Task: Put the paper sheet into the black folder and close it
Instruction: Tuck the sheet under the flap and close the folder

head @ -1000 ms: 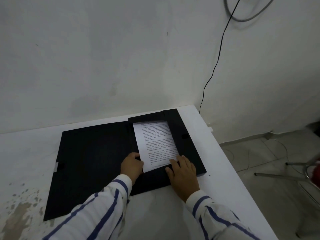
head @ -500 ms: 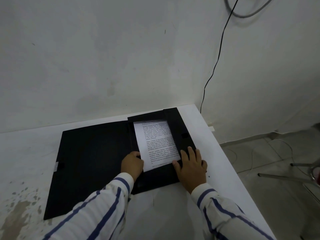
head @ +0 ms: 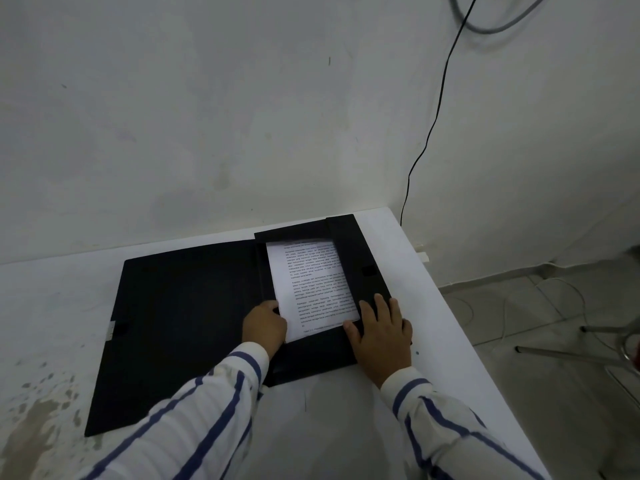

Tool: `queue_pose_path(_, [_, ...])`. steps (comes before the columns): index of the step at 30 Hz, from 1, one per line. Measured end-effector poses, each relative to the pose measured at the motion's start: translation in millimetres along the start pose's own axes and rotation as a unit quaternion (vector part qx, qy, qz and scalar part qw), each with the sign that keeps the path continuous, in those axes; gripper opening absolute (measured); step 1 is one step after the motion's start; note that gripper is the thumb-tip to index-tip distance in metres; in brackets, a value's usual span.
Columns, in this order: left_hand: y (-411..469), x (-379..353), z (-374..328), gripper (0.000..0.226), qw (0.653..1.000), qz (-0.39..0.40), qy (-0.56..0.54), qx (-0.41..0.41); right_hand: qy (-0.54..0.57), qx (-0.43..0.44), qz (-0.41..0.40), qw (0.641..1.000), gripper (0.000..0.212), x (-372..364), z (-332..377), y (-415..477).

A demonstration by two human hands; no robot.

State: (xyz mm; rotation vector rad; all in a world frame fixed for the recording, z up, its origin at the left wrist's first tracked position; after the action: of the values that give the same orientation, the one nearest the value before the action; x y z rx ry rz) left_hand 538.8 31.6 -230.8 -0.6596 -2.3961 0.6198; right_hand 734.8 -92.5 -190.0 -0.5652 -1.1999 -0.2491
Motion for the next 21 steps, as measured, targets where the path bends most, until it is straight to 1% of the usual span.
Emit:
queue_pose_path(3, [0, 1, 1, 0.045, 1.0, 0.002, -0.004, 0.002, -0.001, 0.001, 0.004, 1.0, 0.063, 0, 0, 0])
queue_pose_path(6, [-2, -1, -3, 0.044, 1.0, 0.014, 0.002, -0.001, -0.004, 0.001, -0.003, 1.0, 0.07, 1, 1, 0])
queue_pose_path(8, [-2, -1, -1, 0.046, 1.0, 0.028, -0.013, 0.004, -0.004, 0.003, -0.008, 1.0, 0.074, 2, 2, -1])
queue_pose_path(10, [-3, 0, 3, 0.05, 0.998, 0.047, -0.041, 0.012, -0.003, 0.003, -0.009, 1.0, 0.074, 2, 4, -1])
queue_pose_path(12, [-8, 8, 9, 0.055, 0.997, 0.05, -0.055, 0.02, -0.002, 0.012, -0.009, 1.0, 0.074, 2, 13, -2])
queue_pose_path(14, [-18, 22, 15, 0.056, 0.997, 0.037, -0.062, 0.026, -0.001, 0.038, -0.002, 0.999, 0.074, -1, 34, -3])
queue_pose_path(17, [-31, 52, 34, 0.052, 0.998, 0.004, -0.058, 0.031, -0.006, 0.092, 0.009, 0.996, 0.071, -8, 83, -8])
queue_pose_path(19, [-40, 79, 50, 0.05, 0.997, -0.024, -0.058, 0.037, -0.009, 0.129, 0.034, 0.991, 0.067, -19, 120, -14])
queue_pose_path(21, [-47, 107, 71, 0.05, 0.996, -0.05, -0.059, 0.052, 0.0, 0.173, 0.068, 0.983, 0.058, -34, 158, -22])
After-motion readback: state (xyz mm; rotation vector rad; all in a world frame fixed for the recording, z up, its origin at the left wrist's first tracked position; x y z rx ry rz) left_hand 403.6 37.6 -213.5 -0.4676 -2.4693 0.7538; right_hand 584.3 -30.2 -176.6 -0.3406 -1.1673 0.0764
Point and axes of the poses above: each hand's wrist, its own y-axis towards the middle knuckle, its own x-axis out of the back of the hand, z = x × y, the point moved 10 cm from there along y, towards the middle knuckle, and after that the axes turned 13 degrees about z, right-handed, at the moved point
